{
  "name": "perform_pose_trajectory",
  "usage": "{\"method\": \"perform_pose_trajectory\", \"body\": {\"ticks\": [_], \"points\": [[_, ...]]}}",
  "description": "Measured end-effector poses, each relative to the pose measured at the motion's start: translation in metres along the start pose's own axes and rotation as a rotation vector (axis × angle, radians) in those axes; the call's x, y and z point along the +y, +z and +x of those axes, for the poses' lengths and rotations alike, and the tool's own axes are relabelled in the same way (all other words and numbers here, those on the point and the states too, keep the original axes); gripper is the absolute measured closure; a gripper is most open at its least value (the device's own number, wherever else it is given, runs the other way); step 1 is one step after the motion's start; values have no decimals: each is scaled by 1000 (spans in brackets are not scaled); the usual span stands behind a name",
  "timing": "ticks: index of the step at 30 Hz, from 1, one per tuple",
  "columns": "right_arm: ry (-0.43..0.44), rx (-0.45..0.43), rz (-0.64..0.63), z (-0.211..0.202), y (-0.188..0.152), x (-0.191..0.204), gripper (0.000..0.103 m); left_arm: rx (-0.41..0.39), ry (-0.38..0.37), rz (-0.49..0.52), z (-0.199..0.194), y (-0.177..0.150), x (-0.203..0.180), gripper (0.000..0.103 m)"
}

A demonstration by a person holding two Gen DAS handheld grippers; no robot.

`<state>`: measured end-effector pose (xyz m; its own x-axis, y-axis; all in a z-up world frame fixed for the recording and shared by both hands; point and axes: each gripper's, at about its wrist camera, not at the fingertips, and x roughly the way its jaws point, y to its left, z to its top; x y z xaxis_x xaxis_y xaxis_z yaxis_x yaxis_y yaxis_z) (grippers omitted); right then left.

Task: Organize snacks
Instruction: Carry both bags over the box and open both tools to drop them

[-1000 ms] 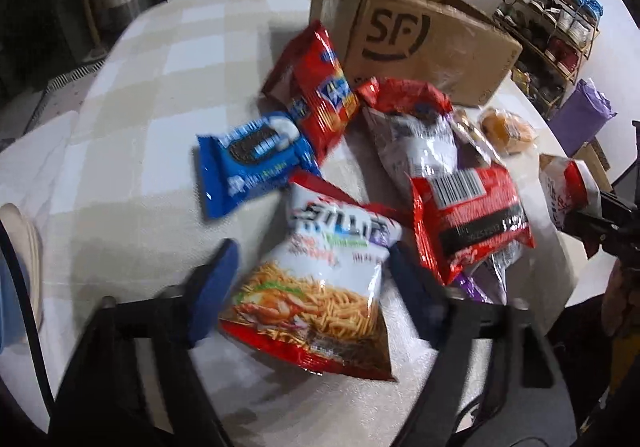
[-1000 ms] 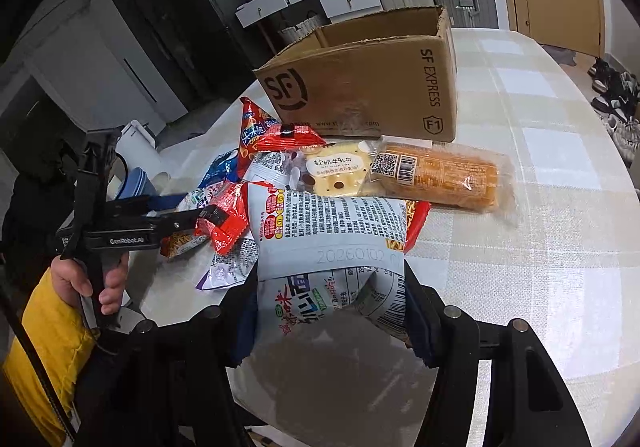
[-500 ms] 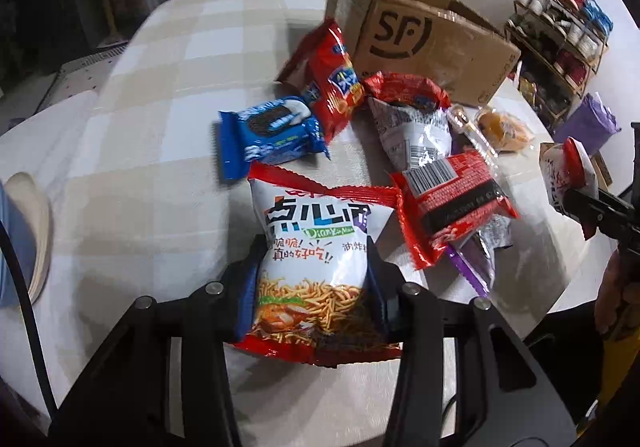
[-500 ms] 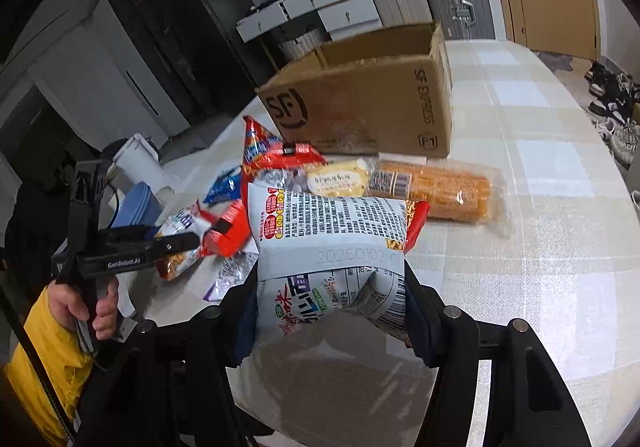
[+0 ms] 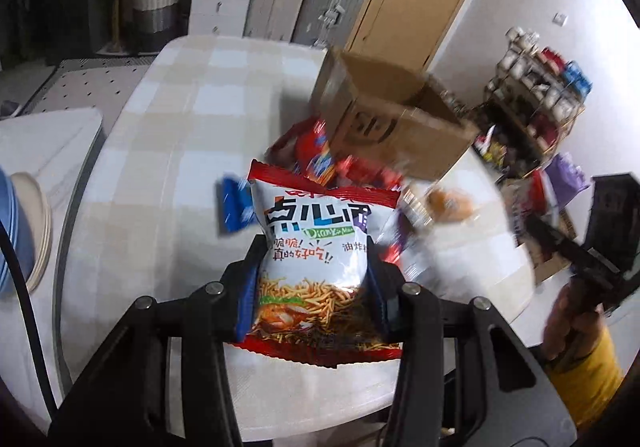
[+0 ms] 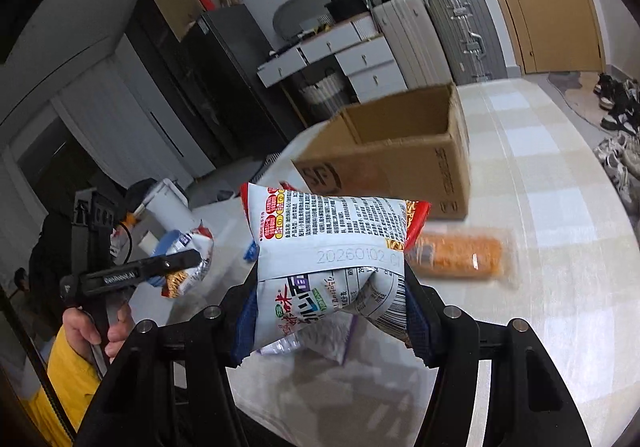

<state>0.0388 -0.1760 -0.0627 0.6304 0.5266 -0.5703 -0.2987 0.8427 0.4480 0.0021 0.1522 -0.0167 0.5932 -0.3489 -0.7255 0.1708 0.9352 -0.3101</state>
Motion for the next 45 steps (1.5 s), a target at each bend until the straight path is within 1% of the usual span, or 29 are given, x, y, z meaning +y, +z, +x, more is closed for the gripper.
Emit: {"method": "perform_pose_trajectory", "body": {"ticks": [2, 5, 7, 9, 10, 13, 16, 18, 20, 23, 26, 28, 31, 33, 36, 41, 45], "points": [[14, -10, 4, 1, 14, 1, 41, -17, -30, 12, -7, 19, -8, 62], [7, -19, -6, 7, 46, 3, 41, -54, -48, 65, -11, 61, -34, 62], [3, -25, -11, 14, 69, 2, 41, -58, -79, 95, -5, 91, -53, 61], [-11, -21, -11, 23, 88, 0, 41, -50, -108, 108, 6, 114, -67, 61], [-20, -13, -16, 30, 99, -2, 41, -39, -120, 113, 18, 131, -75, 61], [-60, 2, -45, 53, 126, -6, 41, -9, -144, 116, 51, 166, -90, 61], [-93, 32, -55, 75, 147, -16, 41, 30, -138, 129, 91, 194, -100, 61], [-117, 57, -58, 90, 157, -23, 41, 72, -159, 111, 122, 209, -101, 61], [-128, 75, -63, 102, 164, -28, 41, 113, -171, 68, 153, 222, -94, 61], [-146, 114, -66, 120, 170, -35, 41, 170, -210, 8, 189, 233, -83, 61], [-159, 131, -71, 132, 172, -43, 41, 196, -212, -11, 215, 230, -81, 61], [-153, 138, -55, 138, 171, -50, 41, 213, -211, -6, 227, 225, -82, 61], [-153, 154, -44, 146, 170, -58, 41, 222, -178, 17, 241, 218, -84, 61], [-153, 161, -45, 148, 167, -61, 40, 238, -166, 15, 252, 218, -85, 61], [-160, 164, -51, 151, 165, -61, 39, 257, -173, -9, 259, 215, -83, 61], [-176, 174, -58, 156, 163, -61, 39, 264, -162, -8, 257, 210, -83, 60], [-177, 172, -48, 156, 162, -64, 37, 261, -153, -15, 252, 209, -81, 51]]}}
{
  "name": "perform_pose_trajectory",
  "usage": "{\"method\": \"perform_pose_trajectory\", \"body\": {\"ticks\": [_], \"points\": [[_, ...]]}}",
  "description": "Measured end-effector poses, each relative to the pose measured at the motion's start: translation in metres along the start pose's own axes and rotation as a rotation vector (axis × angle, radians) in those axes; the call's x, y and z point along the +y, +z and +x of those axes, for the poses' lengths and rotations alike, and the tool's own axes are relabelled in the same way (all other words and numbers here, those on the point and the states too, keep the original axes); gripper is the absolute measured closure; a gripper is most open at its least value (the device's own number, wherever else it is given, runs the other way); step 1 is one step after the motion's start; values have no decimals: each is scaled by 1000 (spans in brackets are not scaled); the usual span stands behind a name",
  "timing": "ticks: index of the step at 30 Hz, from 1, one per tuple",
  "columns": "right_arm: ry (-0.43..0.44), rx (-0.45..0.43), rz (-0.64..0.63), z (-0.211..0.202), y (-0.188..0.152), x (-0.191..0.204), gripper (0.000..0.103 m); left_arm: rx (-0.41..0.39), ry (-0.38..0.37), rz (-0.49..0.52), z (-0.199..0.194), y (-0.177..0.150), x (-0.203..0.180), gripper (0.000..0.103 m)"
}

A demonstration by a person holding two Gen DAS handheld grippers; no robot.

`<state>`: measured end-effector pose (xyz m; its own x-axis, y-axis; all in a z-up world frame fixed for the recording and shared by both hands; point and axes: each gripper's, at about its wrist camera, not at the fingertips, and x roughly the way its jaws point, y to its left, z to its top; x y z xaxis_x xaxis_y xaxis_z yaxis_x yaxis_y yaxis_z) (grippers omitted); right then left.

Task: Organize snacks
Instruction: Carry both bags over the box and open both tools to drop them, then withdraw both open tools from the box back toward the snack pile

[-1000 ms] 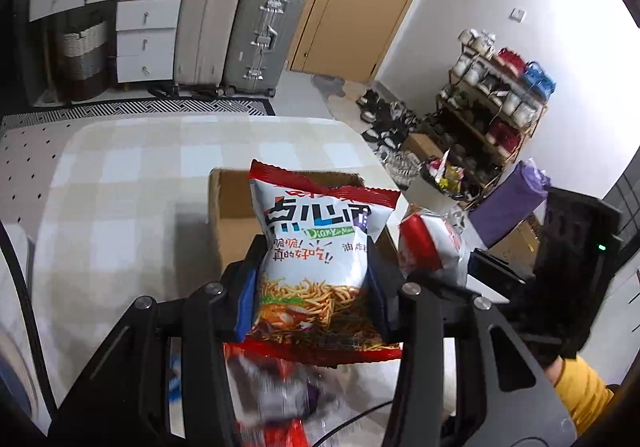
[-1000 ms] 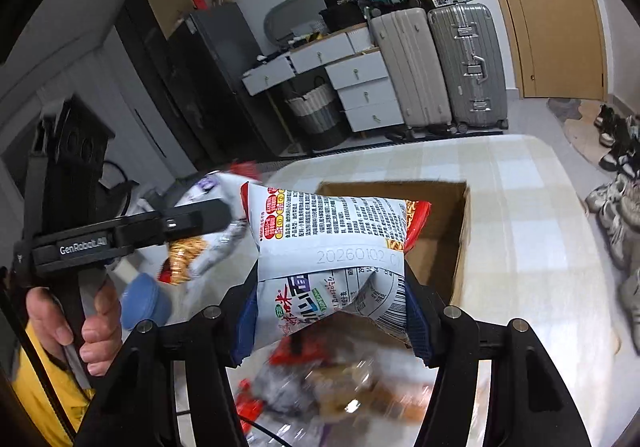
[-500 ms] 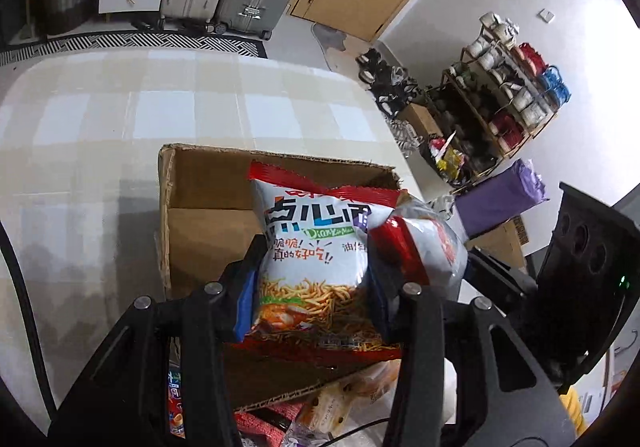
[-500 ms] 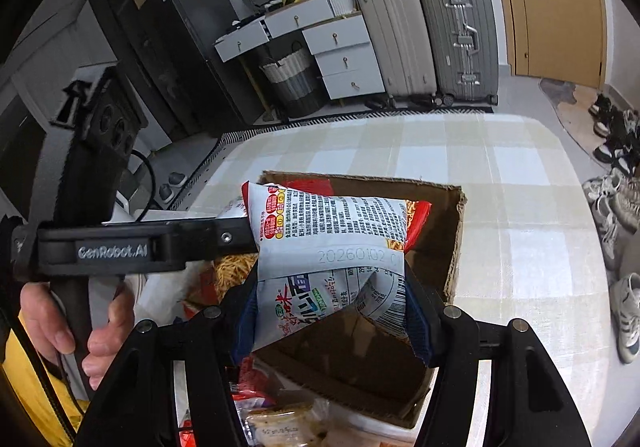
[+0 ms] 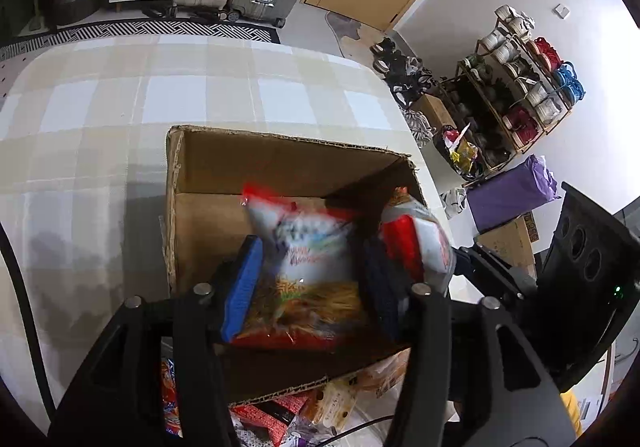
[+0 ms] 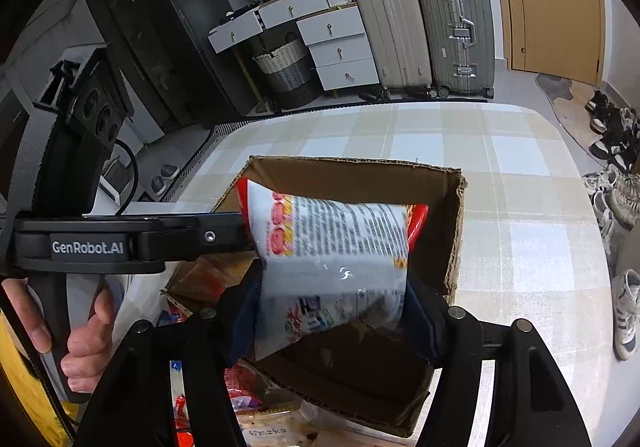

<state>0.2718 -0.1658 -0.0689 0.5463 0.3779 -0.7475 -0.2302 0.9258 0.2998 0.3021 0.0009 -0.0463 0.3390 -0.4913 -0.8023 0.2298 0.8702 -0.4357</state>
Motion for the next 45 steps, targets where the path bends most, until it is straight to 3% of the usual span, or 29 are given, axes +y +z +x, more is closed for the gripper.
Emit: {"method": "perform_pose_trajectory", "body": {"ticks": [8, 12, 16, 18, 27, 36, 40, 45], "points": [[-19, 0, -16, -2, -2, 3, 33, -15, 8, 0, -19, -7, 2, 41], [-33, 8, -25, -1, -2, 5, 30, -32, 24, -16, -26, -11, 6, 30], [-64, 14, -28, -2, 0, 8, 23, -52, 70, -17, -37, -14, 6, 27], [-69, -1, -33, -5, 0, 9, 21, -60, 57, -21, -42, -17, 8, 25], [-69, -83, -29, -45, -4, 19, 21, -89, 79, 8, -79, -39, -3, 24], [-72, -218, -58, -127, -36, 47, 21, -241, 138, 109, -165, -104, -44, 22], [-68, -245, -70, -158, -59, 64, 21, -306, 126, 115, -206, -142, -60, 19], [-55, -262, -74, -185, -91, 79, 19, -405, 171, 120, -252, -194, -73, 14]]}}
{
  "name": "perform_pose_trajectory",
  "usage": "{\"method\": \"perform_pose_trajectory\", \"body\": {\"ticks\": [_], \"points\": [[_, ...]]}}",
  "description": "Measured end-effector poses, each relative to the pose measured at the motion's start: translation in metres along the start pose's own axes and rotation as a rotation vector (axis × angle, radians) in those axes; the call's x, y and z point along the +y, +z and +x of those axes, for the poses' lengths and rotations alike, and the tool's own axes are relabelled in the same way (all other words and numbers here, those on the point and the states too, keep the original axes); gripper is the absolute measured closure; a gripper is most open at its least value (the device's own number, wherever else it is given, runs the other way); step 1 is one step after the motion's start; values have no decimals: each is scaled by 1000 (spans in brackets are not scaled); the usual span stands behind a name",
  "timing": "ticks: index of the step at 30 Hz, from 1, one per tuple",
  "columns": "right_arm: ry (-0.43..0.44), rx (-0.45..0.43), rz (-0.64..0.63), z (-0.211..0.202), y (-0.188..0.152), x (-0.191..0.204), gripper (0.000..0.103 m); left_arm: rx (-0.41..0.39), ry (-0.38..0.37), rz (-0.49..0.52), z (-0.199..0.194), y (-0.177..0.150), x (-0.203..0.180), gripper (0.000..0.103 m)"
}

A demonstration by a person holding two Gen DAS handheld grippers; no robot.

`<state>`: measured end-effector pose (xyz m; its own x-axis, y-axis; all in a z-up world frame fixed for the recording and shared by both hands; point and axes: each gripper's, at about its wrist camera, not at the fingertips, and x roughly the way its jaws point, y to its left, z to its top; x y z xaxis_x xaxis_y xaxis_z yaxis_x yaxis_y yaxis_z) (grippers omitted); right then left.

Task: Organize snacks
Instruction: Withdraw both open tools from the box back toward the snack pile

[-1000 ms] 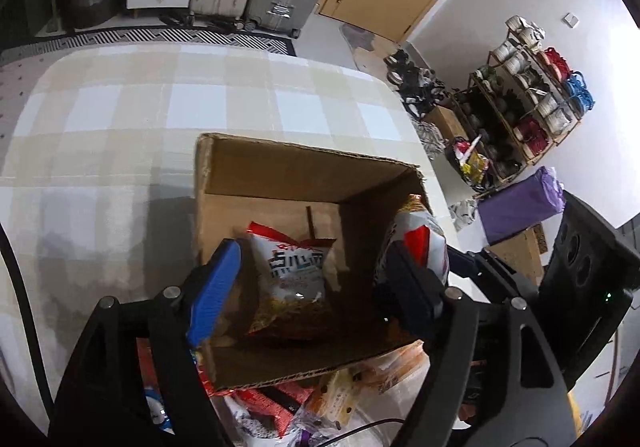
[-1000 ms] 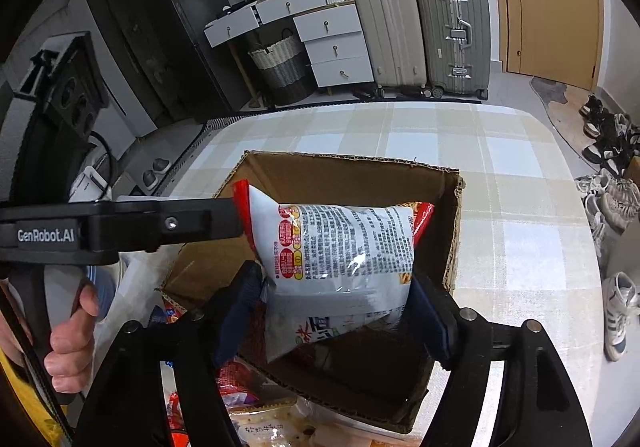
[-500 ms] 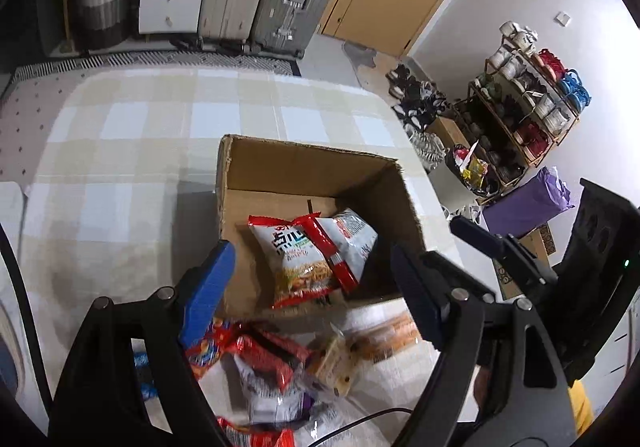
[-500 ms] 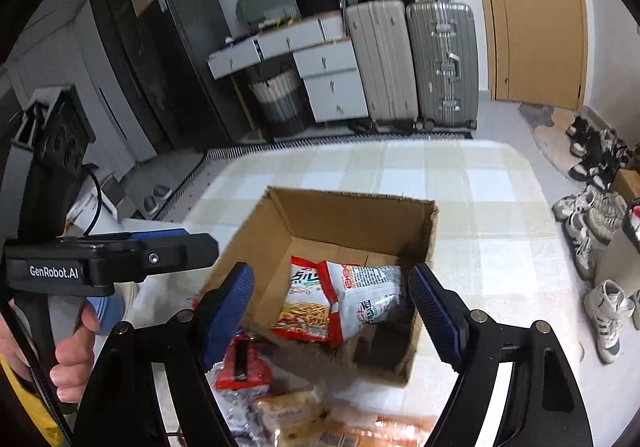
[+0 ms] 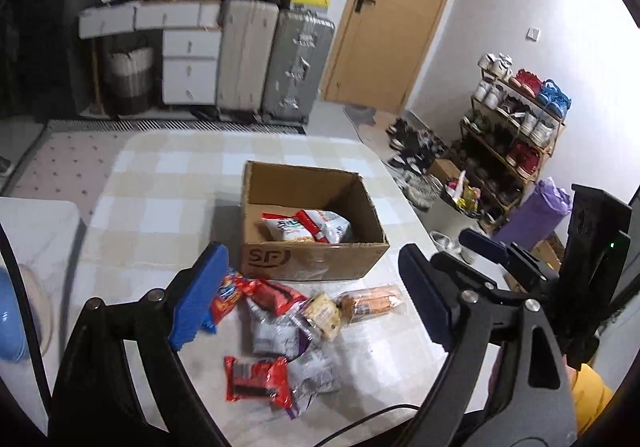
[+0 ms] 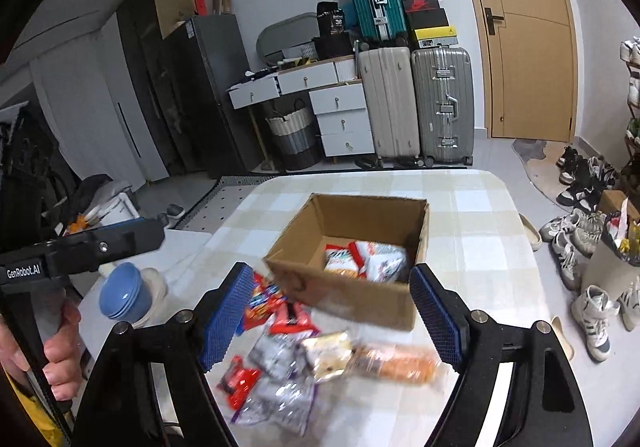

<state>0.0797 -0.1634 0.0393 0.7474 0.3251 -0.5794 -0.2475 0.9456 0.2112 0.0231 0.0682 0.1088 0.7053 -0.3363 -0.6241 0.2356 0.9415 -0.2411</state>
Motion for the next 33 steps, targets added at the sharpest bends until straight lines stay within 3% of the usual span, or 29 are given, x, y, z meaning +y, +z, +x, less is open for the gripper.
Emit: {"method": "perform_pose_trajectory", "body": {"ticks": [3, 7, 11, 16, 28, 33], "points": [[16, -22, 7, -20, -13, 6, 18, -42, 30, -3, -35, -20, -4, 1], [20, -63, -6, -39, -25, 15, 12, -105, 81, 3, -72, -44, -10, 1], [16, -131, -41, -52, -38, 26, 5, -170, 198, 26, -92, -73, -9, 0], [31, -192, -96, -53, -66, 38, 1, -167, 247, 27, -80, -96, 1, 1], [71, -112, -106, 9, -107, 27, 1, -195, 279, 32, -14, -117, 24, 0], [65, -91, -94, 23, -116, 23, 1, -141, 254, 8, 11, -122, 39, 0]]}}
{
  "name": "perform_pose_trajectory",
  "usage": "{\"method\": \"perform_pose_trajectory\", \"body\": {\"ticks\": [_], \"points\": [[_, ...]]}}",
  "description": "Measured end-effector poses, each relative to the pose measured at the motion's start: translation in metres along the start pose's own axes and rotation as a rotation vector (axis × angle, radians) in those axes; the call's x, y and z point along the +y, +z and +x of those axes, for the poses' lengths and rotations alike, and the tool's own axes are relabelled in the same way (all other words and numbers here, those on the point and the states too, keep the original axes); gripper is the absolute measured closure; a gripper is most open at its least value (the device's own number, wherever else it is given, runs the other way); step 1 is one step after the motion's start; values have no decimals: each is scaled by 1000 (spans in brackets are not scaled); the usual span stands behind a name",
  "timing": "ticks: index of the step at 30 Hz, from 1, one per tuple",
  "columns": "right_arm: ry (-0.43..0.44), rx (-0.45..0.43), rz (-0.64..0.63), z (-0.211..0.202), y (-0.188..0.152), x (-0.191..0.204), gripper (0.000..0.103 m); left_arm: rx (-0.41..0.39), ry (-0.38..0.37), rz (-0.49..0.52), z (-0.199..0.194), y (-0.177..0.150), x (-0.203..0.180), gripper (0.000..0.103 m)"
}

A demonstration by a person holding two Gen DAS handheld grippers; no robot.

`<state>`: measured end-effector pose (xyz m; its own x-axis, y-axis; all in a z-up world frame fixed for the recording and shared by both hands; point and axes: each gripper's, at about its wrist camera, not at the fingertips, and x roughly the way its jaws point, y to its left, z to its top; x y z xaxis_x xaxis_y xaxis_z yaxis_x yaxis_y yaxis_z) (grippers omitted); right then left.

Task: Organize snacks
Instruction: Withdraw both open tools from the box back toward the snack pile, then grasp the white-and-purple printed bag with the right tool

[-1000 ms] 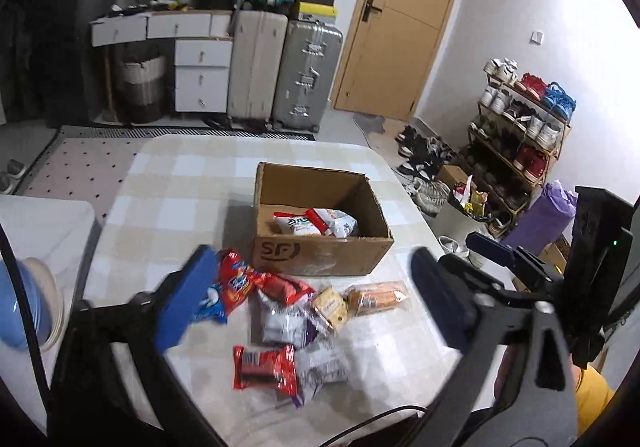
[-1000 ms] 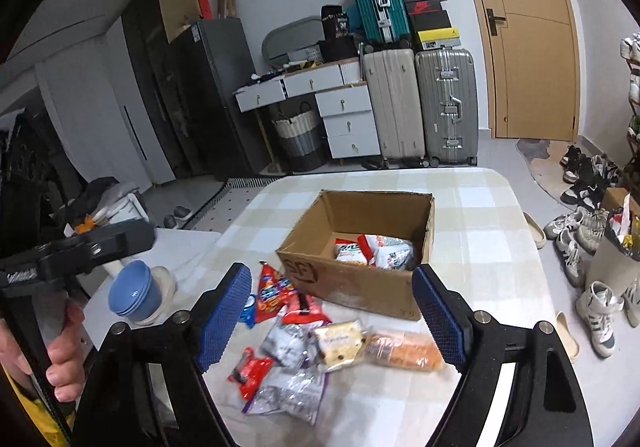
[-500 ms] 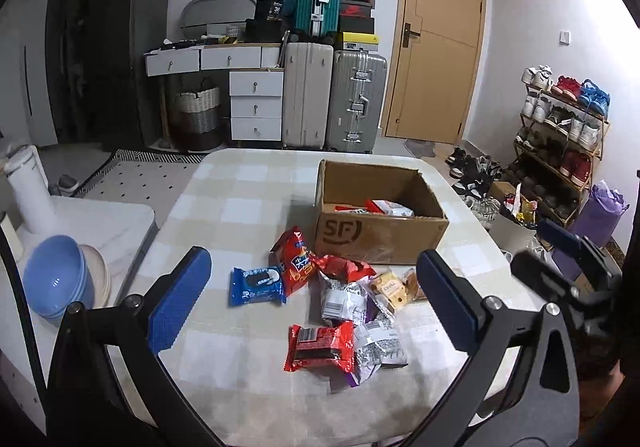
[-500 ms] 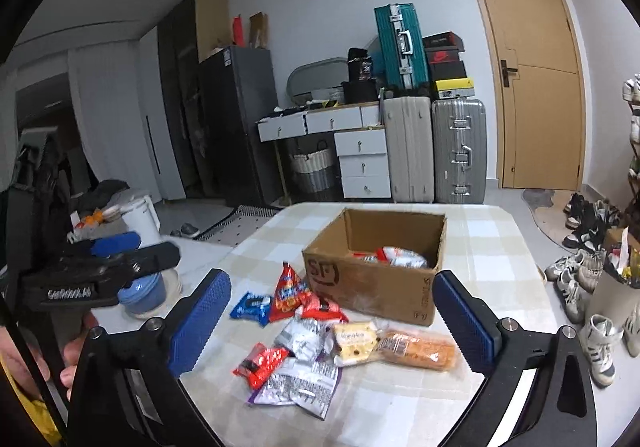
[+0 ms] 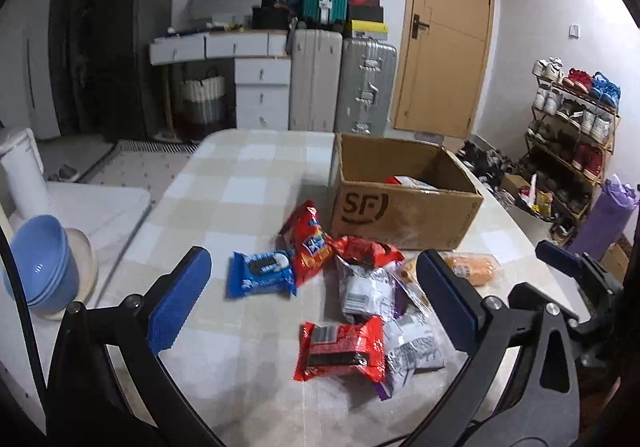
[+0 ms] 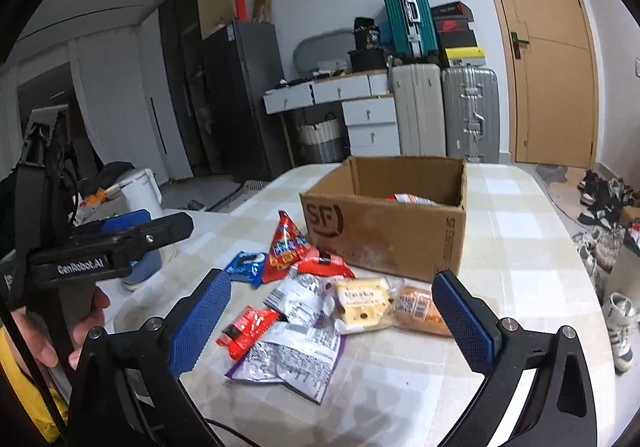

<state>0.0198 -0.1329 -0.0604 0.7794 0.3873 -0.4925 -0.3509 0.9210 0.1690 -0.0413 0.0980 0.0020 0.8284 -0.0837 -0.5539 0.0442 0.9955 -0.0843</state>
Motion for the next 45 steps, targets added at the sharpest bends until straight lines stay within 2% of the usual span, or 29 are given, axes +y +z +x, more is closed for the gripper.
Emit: {"method": "perform_pose_trajectory", "body": {"ticks": [4, 12, 14, 20, 23, 33, 41, 45], "points": [[-39, 1, -18, 2, -1, 1, 1, -11, 23, 27, 5, -1, -4, 0], [2, 62, 18, 4, -9, 0, 1, 21, 49, 48, 13, -8, -9, 0], [14, 79, 39, 5, -12, -2, 1, 23, 47, 40, 13, -11, -8, 0], [-23, 73, 52, 2, -14, -7, 1, 60, 49, -21, 25, -16, 6, 0], [-25, 73, 49, 1, -15, -7, 1, 90, 27, -59, 31, -18, 13, 1], [-4, 120, 8, 11, -19, 2, 1, 134, 48, -79, 42, -24, 21, 1], [36, 265, 37, 49, -30, 11, 1, 194, -2, -217, 46, -27, 51, 1], [6, 373, 32, 76, -39, 15, 4, 194, -21, -243, 43, -28, 59, 1]]}}
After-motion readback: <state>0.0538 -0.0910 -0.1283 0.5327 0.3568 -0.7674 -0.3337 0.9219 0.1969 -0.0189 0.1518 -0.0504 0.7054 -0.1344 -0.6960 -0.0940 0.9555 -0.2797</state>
